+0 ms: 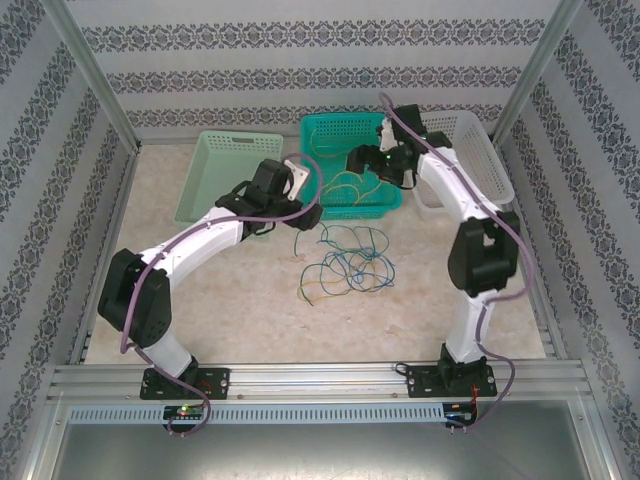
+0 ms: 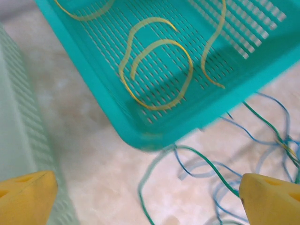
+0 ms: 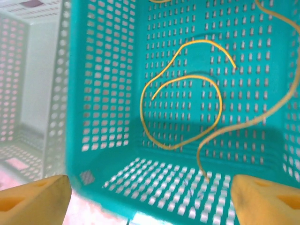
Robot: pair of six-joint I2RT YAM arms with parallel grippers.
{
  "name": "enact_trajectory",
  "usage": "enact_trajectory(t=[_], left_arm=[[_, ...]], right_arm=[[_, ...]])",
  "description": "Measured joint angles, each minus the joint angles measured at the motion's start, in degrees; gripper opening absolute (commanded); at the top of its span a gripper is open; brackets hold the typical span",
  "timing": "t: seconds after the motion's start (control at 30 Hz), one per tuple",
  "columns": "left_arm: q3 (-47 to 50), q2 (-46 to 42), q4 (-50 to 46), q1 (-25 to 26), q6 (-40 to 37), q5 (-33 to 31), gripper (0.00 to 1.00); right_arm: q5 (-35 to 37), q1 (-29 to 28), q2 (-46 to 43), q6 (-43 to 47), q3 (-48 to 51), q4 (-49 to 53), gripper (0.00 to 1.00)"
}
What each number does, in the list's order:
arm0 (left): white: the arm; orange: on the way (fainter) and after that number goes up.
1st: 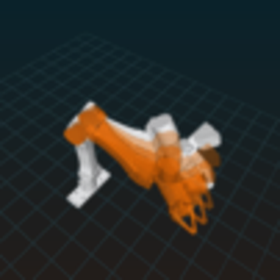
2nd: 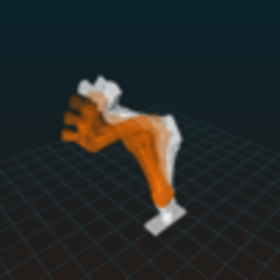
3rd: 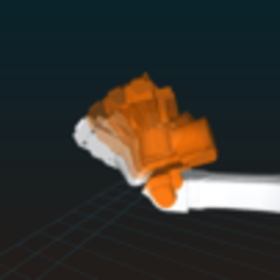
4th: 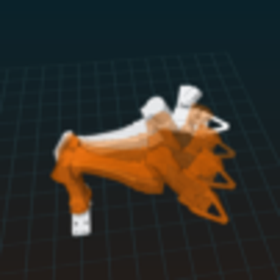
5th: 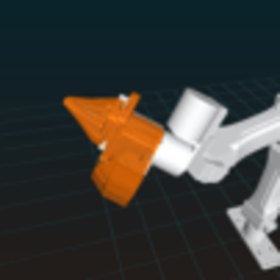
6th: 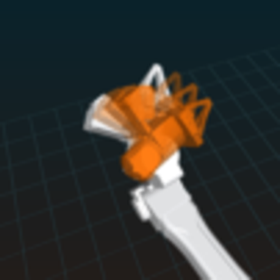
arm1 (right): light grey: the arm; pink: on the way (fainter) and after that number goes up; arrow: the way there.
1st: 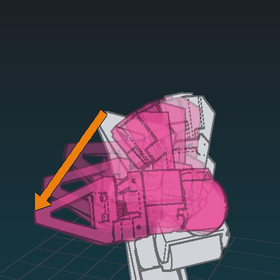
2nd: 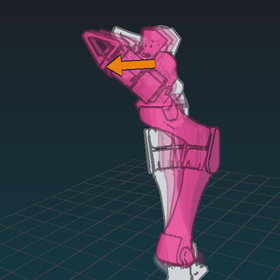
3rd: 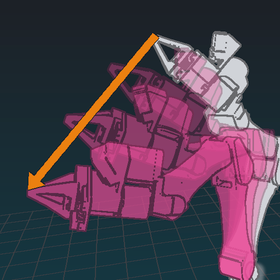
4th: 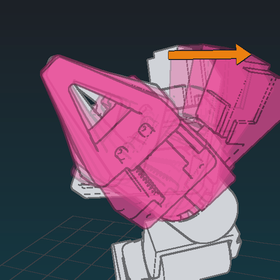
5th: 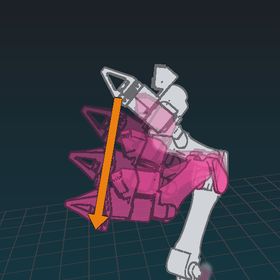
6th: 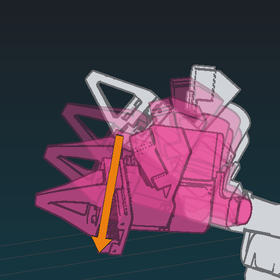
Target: Untangle the cables
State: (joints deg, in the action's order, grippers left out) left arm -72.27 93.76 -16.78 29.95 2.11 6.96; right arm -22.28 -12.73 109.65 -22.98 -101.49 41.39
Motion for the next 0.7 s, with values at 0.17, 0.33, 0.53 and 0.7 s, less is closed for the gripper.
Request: enact_trajectory(t=[0.17, 0.33, 0.53, 0.7], left_arm=[[5.5, -2.3, 0.0, 0.0, -0.1, 10.9, 0.92], [6.4, -1.7, -0.6, 0.5, -0.7, 19.4, 0.86], [6.4, 1.5, -1.1, 4.0, -1.7, 24.1, 0.81], [6.3, 6.6, -1.8, 5.2, -1.6, 24.3, 0.78]], right_arm=[[0.7, -0.3, -14.6, -0.9, 15.0, -3.2, 0.71], [2.5, -1.5, -24.7, -3.7, 32.3, -6.3, 0.71], [4.6, -2.1, -33.9, -9.7, 46.5, -10.4, 0.75], [5.9, -2.1, -38.4, -13.0, 50.4, -13.2, 0.76]])
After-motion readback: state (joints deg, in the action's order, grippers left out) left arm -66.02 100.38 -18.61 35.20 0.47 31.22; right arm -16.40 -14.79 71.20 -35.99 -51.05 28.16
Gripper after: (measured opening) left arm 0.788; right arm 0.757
